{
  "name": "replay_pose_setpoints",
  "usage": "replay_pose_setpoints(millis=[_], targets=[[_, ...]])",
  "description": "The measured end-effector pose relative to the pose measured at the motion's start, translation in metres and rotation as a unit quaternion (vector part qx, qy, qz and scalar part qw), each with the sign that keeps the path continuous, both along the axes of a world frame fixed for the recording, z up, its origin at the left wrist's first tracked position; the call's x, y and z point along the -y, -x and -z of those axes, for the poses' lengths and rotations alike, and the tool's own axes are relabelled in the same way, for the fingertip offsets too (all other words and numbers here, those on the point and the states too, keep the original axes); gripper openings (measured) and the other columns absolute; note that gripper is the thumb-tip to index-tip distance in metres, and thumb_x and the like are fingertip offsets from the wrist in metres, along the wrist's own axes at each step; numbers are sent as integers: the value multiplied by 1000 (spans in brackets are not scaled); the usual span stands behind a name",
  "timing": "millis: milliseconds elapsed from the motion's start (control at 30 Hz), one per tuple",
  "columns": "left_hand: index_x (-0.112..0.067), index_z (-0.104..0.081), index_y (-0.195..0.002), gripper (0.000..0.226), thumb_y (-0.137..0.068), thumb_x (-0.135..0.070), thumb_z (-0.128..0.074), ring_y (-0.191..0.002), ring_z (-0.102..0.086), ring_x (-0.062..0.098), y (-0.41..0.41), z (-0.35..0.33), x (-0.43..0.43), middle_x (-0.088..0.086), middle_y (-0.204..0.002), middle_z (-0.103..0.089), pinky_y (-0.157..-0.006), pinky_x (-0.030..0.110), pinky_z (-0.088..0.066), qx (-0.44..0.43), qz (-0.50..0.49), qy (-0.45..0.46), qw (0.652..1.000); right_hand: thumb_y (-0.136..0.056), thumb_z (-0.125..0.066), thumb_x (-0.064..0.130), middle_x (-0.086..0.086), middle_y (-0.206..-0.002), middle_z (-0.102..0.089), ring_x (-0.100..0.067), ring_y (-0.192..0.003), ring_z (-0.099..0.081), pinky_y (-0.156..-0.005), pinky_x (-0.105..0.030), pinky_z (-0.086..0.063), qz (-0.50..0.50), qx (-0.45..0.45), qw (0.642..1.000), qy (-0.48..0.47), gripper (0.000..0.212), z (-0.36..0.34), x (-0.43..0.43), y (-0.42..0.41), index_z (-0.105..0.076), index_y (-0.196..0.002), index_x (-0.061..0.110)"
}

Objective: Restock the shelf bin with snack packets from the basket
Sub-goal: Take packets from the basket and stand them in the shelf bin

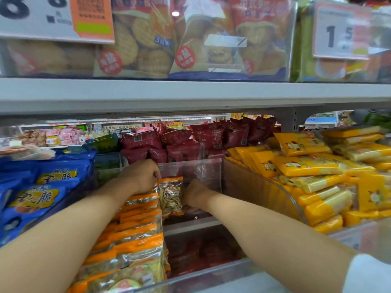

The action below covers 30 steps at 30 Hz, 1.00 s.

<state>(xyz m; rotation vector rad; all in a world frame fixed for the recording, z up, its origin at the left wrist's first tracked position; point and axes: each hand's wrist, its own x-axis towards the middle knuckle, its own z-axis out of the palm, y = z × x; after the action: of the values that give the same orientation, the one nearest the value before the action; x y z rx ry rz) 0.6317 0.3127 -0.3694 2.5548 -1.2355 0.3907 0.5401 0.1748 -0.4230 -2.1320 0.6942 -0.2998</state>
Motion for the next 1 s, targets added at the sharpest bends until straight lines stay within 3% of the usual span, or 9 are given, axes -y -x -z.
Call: replay_pose_setpoints(millis=[133,233,333,467,600,667,767,900,1000], targets=[[-26,-73,-93,19,-92,-13,-59,-98,-63,14,1,0,2,-4,-109,-68,-89,34,-52,-13,-8,-12,1000,-96,-54,-1,-22,-116,-66,-28,-97,-69,-66,-29,-56,21,-3,991,-135,23,1,-6,3,-46,-76,6],[-21,-75,-100,18,-92,-15,-60,-98,-64,13,3,-1,3,-4,-111,-70,-92,34,-52,-25,-5,-23,999,-99,-51,4,-18,-96,-69,-19,-64,-63,-42,-23,-52,30,-3,988,-152,19,-2,-5,4,-51,-80,3],[-20,-75,-104,21,-93,-14,-58,-100,-64,13,3,-1,3,-2,-114,-70,-93,35,-52,-38,-5,-26,999,-100,-52,8,-14,-82,-66,-18,-58,-60,-35,-23,-50,63,14,988,-143,12,-6,-3,1,-58,-103,-2],[-23,-74,-103,24,-93,-12,-56,-100,-64,14,1,-1,3,-2,-114,-69,-93,36,-52,-39,-8,-22,999,-99,-54,9,-12,-78,-64,-17,-62,-61,-63,-26,-58,41,-22,986,-161,13,-4,-2,2,-59,-97,-3],[-27,-75,-99,26,-93,-11,-55,-100,-64,15,1,-2,3,-5,-112,-69,-92,38,-53,-28,-7,-11,1000,-97,-55,8,-15,-109,-69,-18,-81,-66,-82,-28,-53,16,-64,986,-153,17,-2,-1,7,-62,-108,-3],[-27,-74,-98,25,-93,-12,-55,-100,-63,15,3,-2,3,-5,-112,-69,-92,38,-52,-22,-12,-8,1000,-96,-56,8,-10,-89,-68,-14,-67,-60,-84,-26,-53,14,-67,988,-141,10,-5,1,7,-62,-91,2],[-28,-73,-100,26,-93,-12,-54,-101,-63,16,4,-3,2,-5,-113,-68,-92,39,-52,-21,-16,12,1000,-94,-58,5,-5,-72,-59,-11,-61,-57,-80,-25,-53,29,-67,990,-122,15,-8,7,8,-57,-80,6],[-25,-72,-100,19,-93,-17,-57,-100,-62,14,8,-8,2,-6,-107,-68,-93,37,-51,-45,2,43,998,-95,-58,7,-6,-75,-60,-11,-62,-58,-69,-24,-53,23,-74,994,-83,18,-19,11,16,-62,-112,3],[-23,-72,-93,13,-92,-16,-60,-88,-62,8,23,-18,-4,-9,-93,-66,-88,31,-52,-82,32,65,994,-93,-59,5,-7,-72,-60,-11,-59,-58,-56,-22,-52,29,-50,997,-57,13,-37,12,30,-62,-106,4]])
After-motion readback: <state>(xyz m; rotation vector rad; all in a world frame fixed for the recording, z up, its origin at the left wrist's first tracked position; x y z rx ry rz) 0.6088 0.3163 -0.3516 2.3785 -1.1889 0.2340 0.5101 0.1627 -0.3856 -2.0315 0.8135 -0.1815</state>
